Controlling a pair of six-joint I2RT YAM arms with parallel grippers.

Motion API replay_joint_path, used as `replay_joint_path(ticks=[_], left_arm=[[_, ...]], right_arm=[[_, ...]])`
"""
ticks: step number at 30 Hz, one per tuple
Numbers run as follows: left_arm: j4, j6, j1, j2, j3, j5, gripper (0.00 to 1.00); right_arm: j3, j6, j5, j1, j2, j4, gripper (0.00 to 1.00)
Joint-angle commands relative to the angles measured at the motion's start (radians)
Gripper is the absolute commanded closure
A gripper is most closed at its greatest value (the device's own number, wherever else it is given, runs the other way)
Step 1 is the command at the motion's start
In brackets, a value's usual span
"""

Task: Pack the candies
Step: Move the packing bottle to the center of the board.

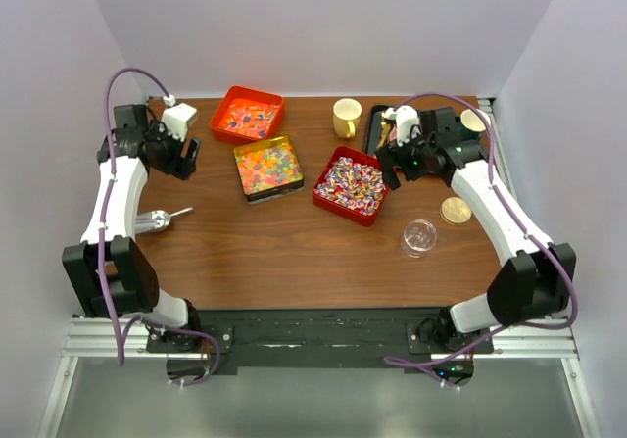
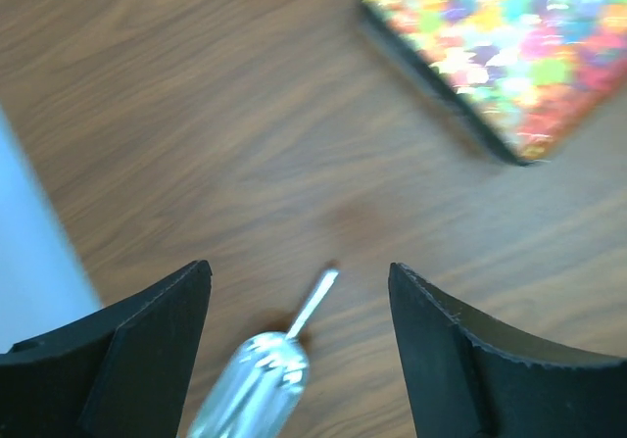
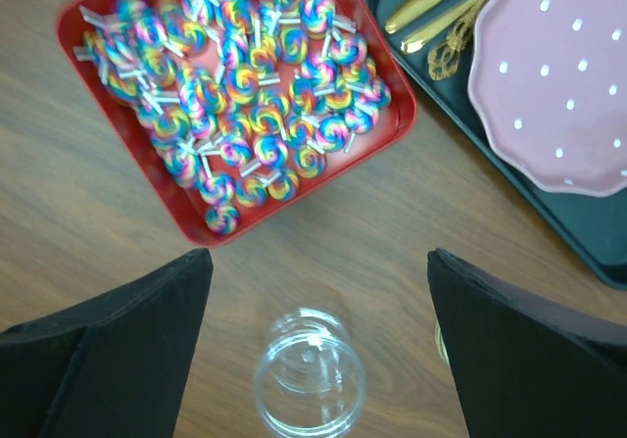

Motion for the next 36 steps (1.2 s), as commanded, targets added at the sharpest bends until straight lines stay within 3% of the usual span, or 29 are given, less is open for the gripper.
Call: replay_joint_path(ticks=[1, 3, 7, 11, 19, 28, 36], left_arm=[[0.020, -0.098, -0.014, -0.034, -0.090, 0.177, 0.19], [0.081, -0.153, -0.014, -0.060, -0.138, 0.177, 0.19], [0.163, -0.211, -0.014, -0.106, -0.222, 0.171, 0.19], [0.199, -0.268, -0.015, -0.129, -0.224, 0.171, 0.19], [0.218, -0.308, -0.015, -0.134, -0.221, 0.153, 0.19], [0.224, -0.316, -0.017, -0.145, -0.227, 0.133, 0.19], [0.209, -0.316, -0.017, -0.180, -0.220, 0.128, 0.19]], right_arm=[[0.119, -0.282, -0.020, -0.003, 0.083, -0.297, 0.19], [0.054, -0.408, -0.018, -0.012, 0.048, -0.364, 0.22], [-0.118, -0.496, 0.003, -0.016, -0.084, -0.332, 0.25], [-0.209, -0.499, 0.037, -0.017, -0.105, -0.333, 0.34], [-0.339, -0.463, 0.034, -0.004, -0.170, -0.283, 0.36], [-0.438, -0.507, 0.048, 0.034, -0.169, -0.212, 0.52], [-0.484, -0.506, 0.078, 0.146, -0.164, -0.164, 0.73]])
